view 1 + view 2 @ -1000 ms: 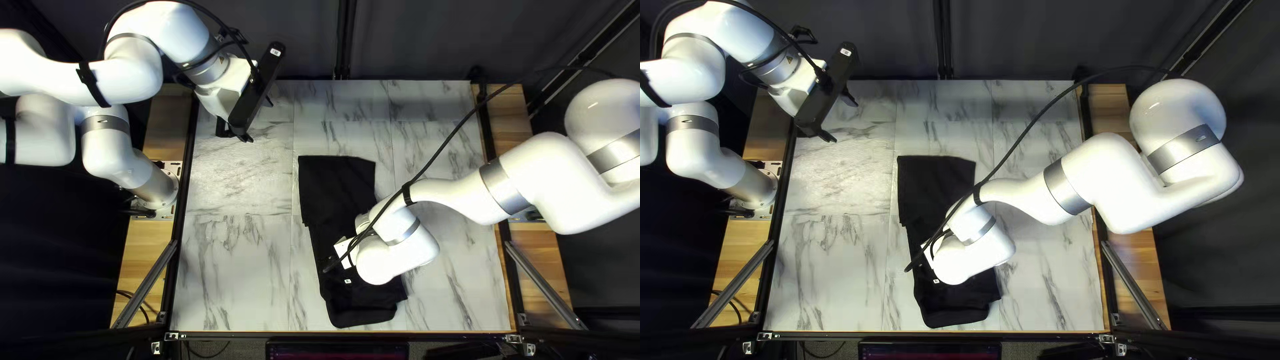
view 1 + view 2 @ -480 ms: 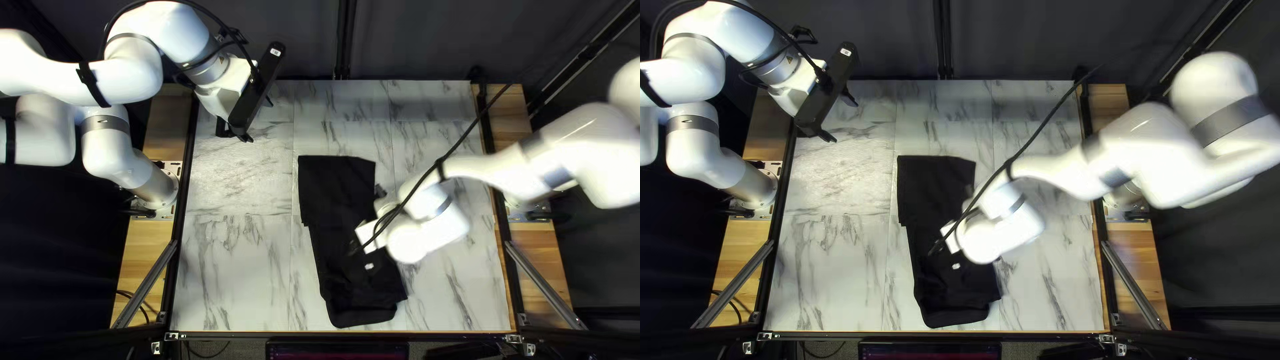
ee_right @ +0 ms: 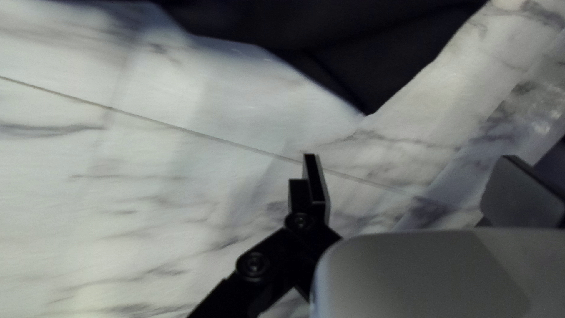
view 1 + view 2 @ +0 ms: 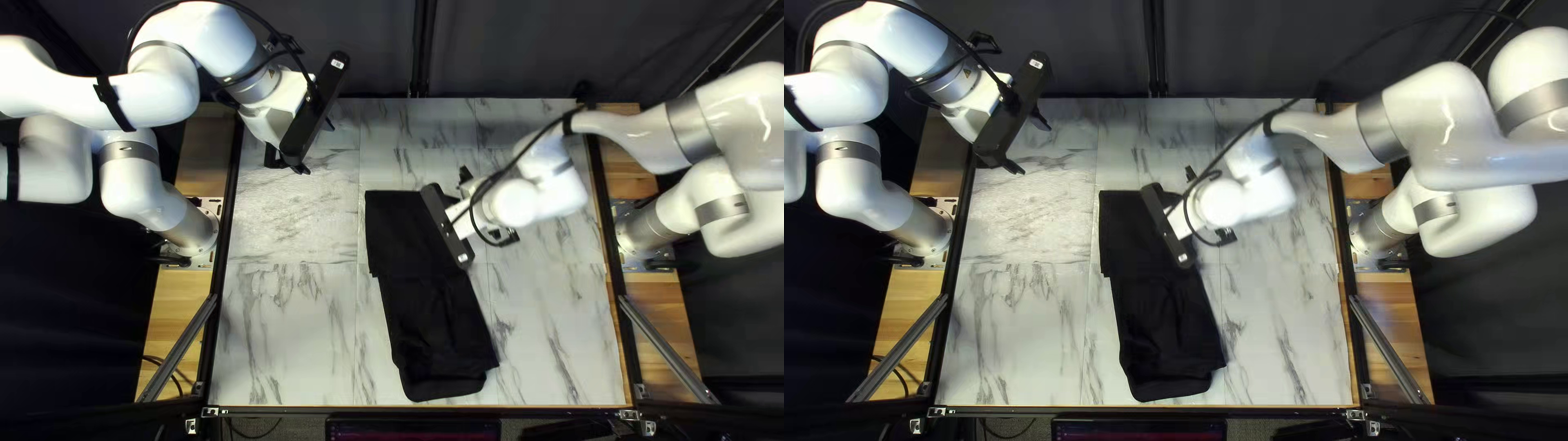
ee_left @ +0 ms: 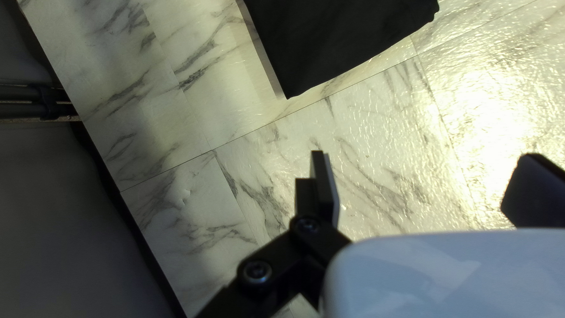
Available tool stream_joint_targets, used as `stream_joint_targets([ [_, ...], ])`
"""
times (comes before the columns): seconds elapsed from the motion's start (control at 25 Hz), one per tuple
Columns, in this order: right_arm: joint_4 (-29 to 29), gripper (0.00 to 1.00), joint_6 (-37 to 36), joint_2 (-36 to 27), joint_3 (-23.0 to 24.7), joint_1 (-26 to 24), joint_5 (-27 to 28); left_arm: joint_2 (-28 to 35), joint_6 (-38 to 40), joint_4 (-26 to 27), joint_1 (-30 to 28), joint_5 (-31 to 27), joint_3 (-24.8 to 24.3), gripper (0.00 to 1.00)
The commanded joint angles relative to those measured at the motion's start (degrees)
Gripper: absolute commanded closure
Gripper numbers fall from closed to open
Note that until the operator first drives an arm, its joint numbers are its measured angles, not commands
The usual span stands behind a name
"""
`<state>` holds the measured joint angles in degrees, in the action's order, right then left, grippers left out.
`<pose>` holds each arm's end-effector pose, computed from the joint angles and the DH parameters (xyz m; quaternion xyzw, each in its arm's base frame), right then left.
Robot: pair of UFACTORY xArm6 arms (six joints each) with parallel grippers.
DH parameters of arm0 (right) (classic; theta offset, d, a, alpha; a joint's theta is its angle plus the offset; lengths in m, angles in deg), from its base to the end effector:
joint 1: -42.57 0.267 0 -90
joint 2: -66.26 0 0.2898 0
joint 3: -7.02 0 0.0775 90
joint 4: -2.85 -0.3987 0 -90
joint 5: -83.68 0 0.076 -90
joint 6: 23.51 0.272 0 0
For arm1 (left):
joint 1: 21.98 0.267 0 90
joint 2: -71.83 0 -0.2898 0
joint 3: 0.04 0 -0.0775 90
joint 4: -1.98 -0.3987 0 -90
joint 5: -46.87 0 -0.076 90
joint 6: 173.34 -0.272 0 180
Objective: Fold t-shirt
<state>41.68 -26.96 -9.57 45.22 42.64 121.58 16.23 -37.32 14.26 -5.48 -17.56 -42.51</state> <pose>0.4693 -0.0666 0.0216 0.9346 0.2916 -0.0082 0.2034 0.3934 0.0694 0.2951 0.9619 -0.2033 0.1822 0.0123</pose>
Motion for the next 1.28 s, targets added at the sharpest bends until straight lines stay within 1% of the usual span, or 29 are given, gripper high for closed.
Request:
stream_joint_targets([
  [0.04, 0.19, 0.0, 0.02, 0.08, -0.02, -0.03, -0.17, 0.0, 0.0, 0.0, 0.0, 0.0, 0.0, 0.0],
  [0.16, 0.73, 0.0, -0.4, -0.25, 0.77, 0.25, -0.79, 0.0, 0.0, 0.0, 0.0, 0.0, 0.0, 0.0],
  [0.24, 4.3, 0.0, 0.65, -0.03, 2.07, -0.43, -2.89, 0.0, 0.0, 0.0, 0.0, 0.0, 0.0, 0.0],
  [0.36, 8.5, 0.0, 2.98, 0.93, 2.34, -1.28, -4.58, 0.0, 0.0, 0.0, 0.0, 0.0, 0.0, 0.0],
  [0.56, 14.52, 0.0, 6.93, 3.31, 0.29, -0.95, -4.3, 0.0, 0.0, 0.0, 0.0, 0.0, 0.0, 0.0],
  [0.72, 18.87, 0.0, 8.74, 6.59, -2.3, -0.51, -2.26, 0.0, 0.0, 0.0, 0.0, 0.0, 0.0, 0.0],
  [0.8, 20.49, 0.0, 9.4, 7.63, -2.73, -0.54, -1.71, 0.0, 0.0, 0.0, 0.0, 0.0, 0.0, 0.0],
  [0.92, 21.61, 0.0, 9.78, 8.97, -3.46, -0.34, -0.75, 0.0, 0.0, 0.0, 0.0, 0.0, 0.0, 0.0],
  [1.08, 21.31, 0.0, 9.36, 9.23, -4.09, 0.29, 0.34, 0.0, 0.0, 0.0, 0.0, 0.0, 0.0, 0.0],
  [1.28, 21.6, 0.0, 9.41, 8.54, -3.28, 0.47, 0.71, 0.0, 0.0, 0.0, 0.0, 0.0, 0.0, 0.0],
])
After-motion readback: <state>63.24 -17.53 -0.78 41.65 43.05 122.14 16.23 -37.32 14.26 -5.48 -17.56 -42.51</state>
